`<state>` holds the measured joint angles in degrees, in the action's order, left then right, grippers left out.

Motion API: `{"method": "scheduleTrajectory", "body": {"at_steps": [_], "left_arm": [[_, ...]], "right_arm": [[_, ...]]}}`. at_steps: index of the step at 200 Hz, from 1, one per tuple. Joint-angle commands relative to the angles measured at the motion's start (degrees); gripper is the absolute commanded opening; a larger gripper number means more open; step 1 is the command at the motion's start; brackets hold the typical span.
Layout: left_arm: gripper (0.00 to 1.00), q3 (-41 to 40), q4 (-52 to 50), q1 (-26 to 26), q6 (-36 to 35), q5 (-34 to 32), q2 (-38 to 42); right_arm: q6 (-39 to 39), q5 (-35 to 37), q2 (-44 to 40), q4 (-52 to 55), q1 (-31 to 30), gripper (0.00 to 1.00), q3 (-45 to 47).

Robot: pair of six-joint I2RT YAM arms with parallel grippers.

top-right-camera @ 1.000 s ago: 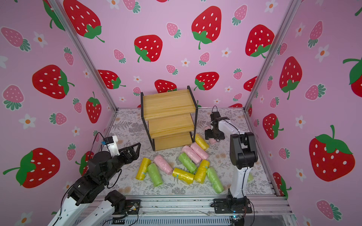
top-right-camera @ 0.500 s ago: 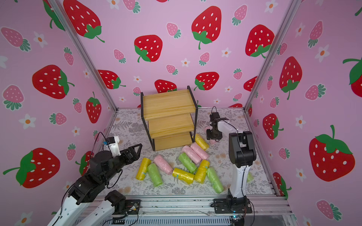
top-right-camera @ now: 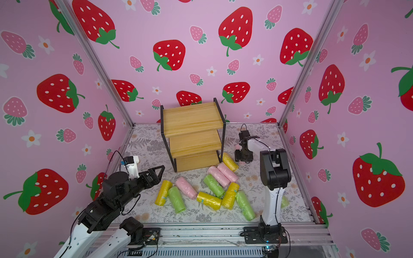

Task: Sort the rolls of trash bags by color and place them on the shelf
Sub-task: Pick up the roll of trash bags from the center of the board.

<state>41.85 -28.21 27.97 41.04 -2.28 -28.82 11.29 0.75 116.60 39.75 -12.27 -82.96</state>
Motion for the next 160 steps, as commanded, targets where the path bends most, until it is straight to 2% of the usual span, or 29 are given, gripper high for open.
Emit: {"method": "scheduleTrajectory", "body": {"at_steps": [1, 22, 52, 81, 105, 133, 160], "left_arm": [[1.00, 2.6, -0.3, 0.0, 0.2, 1.6, 0.0], [1.00, 3.1, -0.6, 0.0, 0.1, 2.3, -0.3], [0.99, 4.1, 1.4, 0.0, -2.1, 6.1, -0.2], [0.99, 6.5, 4.3, 0.0, -3.8, 9.8, -1.3], [1.00, 10.6, 5.7, 0.1, -4.5, 16.7, -5.7], [1.00, 14.4, 11.1, 1.1, -3.7, 24.0, -11.7], [1.00, 17.9, 16.6, 4.8, -3.6, 26.0, -17.0]], "right_arm": [[1.5, -0.2, -0.6, 0.6, -0.4, 0.49, 1.3], [2.4, -0.1, -2.8, 0.8, -0.3, 0.26, 1.7], [3.9, 0.5, -8.8, 4.6, -0.4, 0.00, 2.7], [5.9, -0.5, -19.9, 8.7, -0.3, 0.00, 6.1], [6.4, -4.5, -31.1, 12.1, -0.3, 0.00, 8.1], [6.1, -13.8, -42.9, 16.2, -0.3, 0.00, 6.9], [6.8, -27.1, -49.9, 19.4, -0.4, 0.00, 2.6]]}}
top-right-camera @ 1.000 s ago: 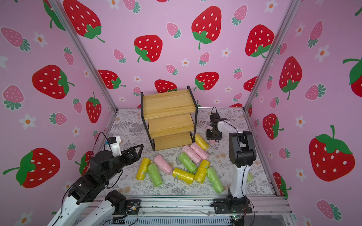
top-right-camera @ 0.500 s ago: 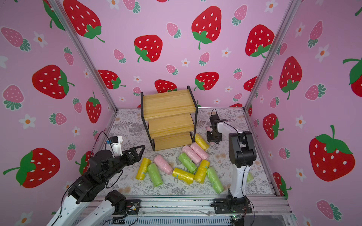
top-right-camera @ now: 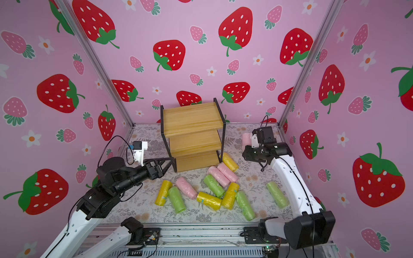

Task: Sort the rolls of trash bags by color and place them on the shelf
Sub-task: Pick up the roll of trash bags from the center of the board.

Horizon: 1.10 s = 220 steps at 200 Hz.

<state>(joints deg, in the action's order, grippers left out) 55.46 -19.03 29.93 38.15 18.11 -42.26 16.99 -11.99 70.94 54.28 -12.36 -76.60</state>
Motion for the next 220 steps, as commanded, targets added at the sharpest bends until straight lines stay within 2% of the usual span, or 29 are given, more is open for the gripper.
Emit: {"method": "scheduleTrajectory", "body": {"at_steps": [1, 39, 76, 138, 195, 220], "left_arm": [[1.00, 4.4, 7.5, 3.0, -0.8, 5.7, -3.9], [1.00, 11.8, 9.3, 11.2, -4.2, 4.9, -13.3], [1.00, 14.5, 16.0, 16.7, -3.7, 4.7, -19.1], [1.00, 14.6, 24.0, 18.8, -1.0, 4.9, -22.5], [1.00, 14.5, 26.0, 19.1, 0.2, 3.6, -23.5], [0.93, 13.7, 28.3, 19.0, 1.4, 3.6, -23.9]], "right_arm": [[1.2, -15.0, -4.4, 5.0, -0.3, 0.00, -3.9], [7.0, -33.9, -10.0, 0.3, -1.8, 0.00, -6.9], [11.8, -40.5, -11.0, -5.2, -5.7, 0.00, -7.0], [14.5, -37.8, -9.2, -8.5, -17.6, 0.00, -7.6], [14.7, -35.6, -8.1, -9.1, -23.6, 0.00, -7.8], [14.8, -34.7, -8.1, -9.1, -25.2, 0.00, -7.8]]}}
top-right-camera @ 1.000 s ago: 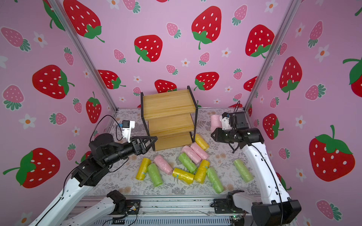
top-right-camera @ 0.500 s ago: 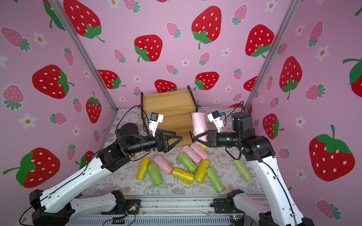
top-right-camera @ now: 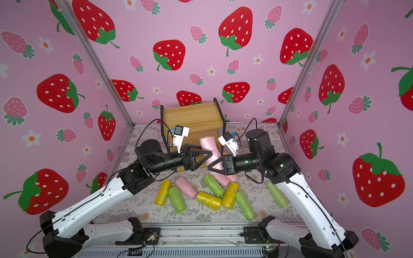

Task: Sort the rolls of trash bags by color and place them on the shelf
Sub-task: Pick up the roll of trash bags from the center of the board.

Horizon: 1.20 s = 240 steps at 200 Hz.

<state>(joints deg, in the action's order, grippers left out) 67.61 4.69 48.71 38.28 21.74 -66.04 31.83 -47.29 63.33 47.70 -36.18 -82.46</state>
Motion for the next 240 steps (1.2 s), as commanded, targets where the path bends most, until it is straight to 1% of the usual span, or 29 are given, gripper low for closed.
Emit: {"method": "scheduleTrajectory", "body": {"at_steps": [1, 7, 15, 36, 67, 75, 82, 83, 84, 90, 95, 98, 110, 115, 120, 128, 142, 159, 189, 218, 222, 240], "left_arm": [[0.92, 1.5, 4.8, 0.3, 1.3, 0.0, -0.1], [0.89, 1.3, 5.1, 0.3, 1.6, 0.0, -0.2], [0.83, 1.1, 5.6, 0.3, 2.0, 0.0, -0.4], [0.59, 0.6, 7.2, 0.3, 3.1, 0.0, -0.7], [0.41, 0.4, 8.5, 0.3, 4.1, 0.3, -1.4], [0.33, 0.1, 9.2, 0.3, 4.4, 0.5, -1.5], [0.23, 0.0, 9.5, 0.3, 4.7, 0.6, -1.7], [0.23, 0.0, 9.5, 0.3, 4.8, 0.6, -1.7], [0.20, 0.0, 9.6, 0.3, 4.8, 0.7, -1.7], [0.12, -0.1, 9.6, 0.3, 5.1, 0.6, -1.8], [0.07, -0.1, 9.6, 0.3, 5.3, 0.6, -1.9], [0.00, -0.2, 9.7, 0.3, 5.5, 0.6, -1.9], [0.00, -0.7, 10.0, 0.3, 6.0, 0.0, -1.7], [0.00, -1.0, 10.3, 0.4, 6.4, -0.4, -1.6], [0.00, -1.5, 10.7, 0.3, 6.7, -0.9, -1.3], [0.00, -2.3, 11.2, 0.4, 7.5, -1.8, -0.9], [0.00, -3.8, 11.6, 0.3, 8.7, -4.1, 0.1], [0.00, -6.0, 12.7, 0.4, 10.3, -7.0, 1.3], [0.00, -9.7, 15.3, 0.3, 13.3, -11.2, 3.2], [0.00, -11.6, 15.4, 0.4, 14.7, -13.5, 4.7], [0.00, -12.0, 15.5, 0.4, 14.8, -15.4, 4.8], [0.00, -13.2, 16.2, 0.4, 15.7, -17.3, 5.6]], "right_arm": [[0.0, 0.7, -0.5, -2.5, -1.4, 0.00, -1.9], [0.0, 0.7, -0.6, -2.6, -1.7, 0.00, -1.9], [0.0, 0.7, -0.6, -2.5, -2.1, 0.00, -1.8], [0.0, 1.2, -0.7, -2.6, -3.0, 0.00, -1.8], [0.1, 2.3, -0.9, -2.5, -3.2, 0.00, -1.7], [0.2, 2.5, -0.8, -2.4, -3.3, 0.00, -1.7], [0.4, 2.8, -0.8, -2.2, -3.3, 0.00, -1.7], [0.4, 2.9, -0.7, -2.2, -3.2, 0.00, -1.7], [0.5, 2.9, -0.7, -2.2, -3.3, 0.00, -1.7], [0.7, 3.3, -0.6, -2.1, -3.3, 0.08, -1.8], [0.8, 3.8, -0.6, -1.9, -3.3, 0.19, -1.9], [0.8, 4.2, -0.6, -1.8, -3.3, 0.24, -1.9], [1.1, 5.1, -0.9, -1.2, -3.3, 0.49, -2.0], [1.2, 5.7, -0.9, -0.9, -3.2, 0.63, -2.1], [1.3, 6.5, -1.1, -0.5, -3.2, 0.71, -2.1], [1.2, 7.8, -1.5, 0.2, -3.2, 0.79, -2.3], [1.1, 10.5, -2.1, 2.0, -3.2, 0.87, -2.8], [1.1, 12.8, -2.6, 3.5, -3.2, 0.89, -3.1], [1.2, 15.1, -2.7, 4.7, -3.3, 0.89, -2.9], [2.0, 14.6, -2.9, 3.7, -3.3, 0.87, -1.6], [2.2, 14.5, -3.0, 3.5, -3.3, 0.86, -1.3], [2.9, 14.2, -3.0, 2.1, -3.3, 0.84, -0.2]]}}
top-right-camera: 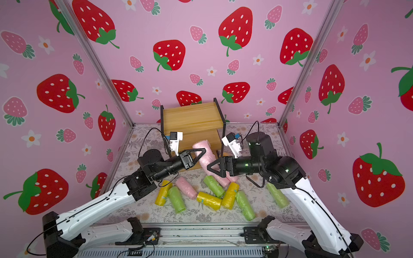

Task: Sort the rolls of trash bags by color and place them on the shelf
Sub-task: Pick up the roll of trash bags from the center of the board.

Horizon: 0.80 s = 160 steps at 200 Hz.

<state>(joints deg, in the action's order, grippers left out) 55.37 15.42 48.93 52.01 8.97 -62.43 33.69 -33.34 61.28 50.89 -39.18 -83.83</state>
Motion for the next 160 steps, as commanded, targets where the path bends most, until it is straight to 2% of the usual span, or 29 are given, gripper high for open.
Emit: {"method": "scheduleTrajectory", "body": {"at_steps": [1, 65, 106, 137, 160], "left_arm": [[0.00, -1.1, 5.5, 0.1, 2.1, -4.6, 2.1], [0.00, -3.3, 8.2, 0.2, 4.2, -6.3, 2.8], [0.00, -3.9, 9.3, 0.1, 5.0, -7.0, 3.2], [0.00, -4.2, 9.3, 0.2, 5.4, -7.0, 3.3], [0.00, -5.0, 9.3, 0.2, 5.6, -7.2, 4.1]], "right_arm": [[1.0, 0.2, -0.9, -1.1, -0.3, 0.84, 1.2], [1.9, -0.2, 3.1, -5.8, -0.8, 0.77, 2.6], [1.1, 1.2, 6.7, -7.5, -3.8, 0.72, 0.1], [0.2, 4.0, 8.2, -6.3, -4.7, 0.55, -1.7], [-0.6, 5.2, 7.9, -4.6, -4.7, 0.56, -2.4]]}}
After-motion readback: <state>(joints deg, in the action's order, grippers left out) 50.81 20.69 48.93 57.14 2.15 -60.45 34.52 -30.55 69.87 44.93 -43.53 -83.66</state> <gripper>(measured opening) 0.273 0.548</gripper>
